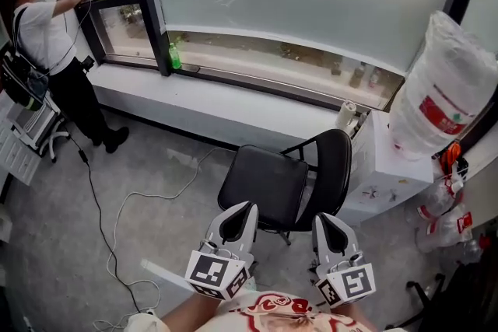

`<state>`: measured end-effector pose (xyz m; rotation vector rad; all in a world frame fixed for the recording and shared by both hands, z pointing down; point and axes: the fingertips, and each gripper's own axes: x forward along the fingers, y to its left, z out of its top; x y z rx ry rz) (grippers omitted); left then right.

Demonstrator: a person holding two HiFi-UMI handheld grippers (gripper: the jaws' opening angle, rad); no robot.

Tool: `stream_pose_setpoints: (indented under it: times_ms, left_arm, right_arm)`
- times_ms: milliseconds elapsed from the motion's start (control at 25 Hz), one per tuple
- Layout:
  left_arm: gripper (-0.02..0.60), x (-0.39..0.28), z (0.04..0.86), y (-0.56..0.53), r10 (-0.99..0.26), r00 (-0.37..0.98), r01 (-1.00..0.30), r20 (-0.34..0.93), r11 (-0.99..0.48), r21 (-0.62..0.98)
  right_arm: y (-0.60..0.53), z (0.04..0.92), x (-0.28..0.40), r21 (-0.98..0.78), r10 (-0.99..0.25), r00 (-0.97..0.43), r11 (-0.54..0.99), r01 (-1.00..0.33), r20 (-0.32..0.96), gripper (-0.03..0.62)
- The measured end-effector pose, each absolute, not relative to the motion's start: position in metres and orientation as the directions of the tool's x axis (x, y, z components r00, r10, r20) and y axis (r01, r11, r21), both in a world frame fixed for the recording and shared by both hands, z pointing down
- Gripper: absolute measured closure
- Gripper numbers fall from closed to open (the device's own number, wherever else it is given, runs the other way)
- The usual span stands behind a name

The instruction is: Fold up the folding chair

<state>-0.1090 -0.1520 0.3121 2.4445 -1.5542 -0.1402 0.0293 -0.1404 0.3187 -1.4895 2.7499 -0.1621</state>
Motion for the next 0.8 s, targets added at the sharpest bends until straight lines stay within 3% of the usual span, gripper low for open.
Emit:
stream_pose_setpoints:
  times_ms: [440, 800]
  left_arm:
    - [0.581, -0.148, 0.340, -0.253, -0.849, 0.516, -0.840, 0.112, -0.476, 0.260]
    - [0.581, -0.125, 0.366, -0.289, -0.817, 0.552, -0.820, 0.169, -0.494, 0.289]
  right_arm:
    - [-0.247, 0.338, -0.004, -0.073, -0.884, -0.457, 0.452, -0.889, 0.092, 0.572]
    - [-0.270, 0.372, 0.005, -0.118, -0.880, -0.442, 0.427, -0.896, 0.172, 0.572]
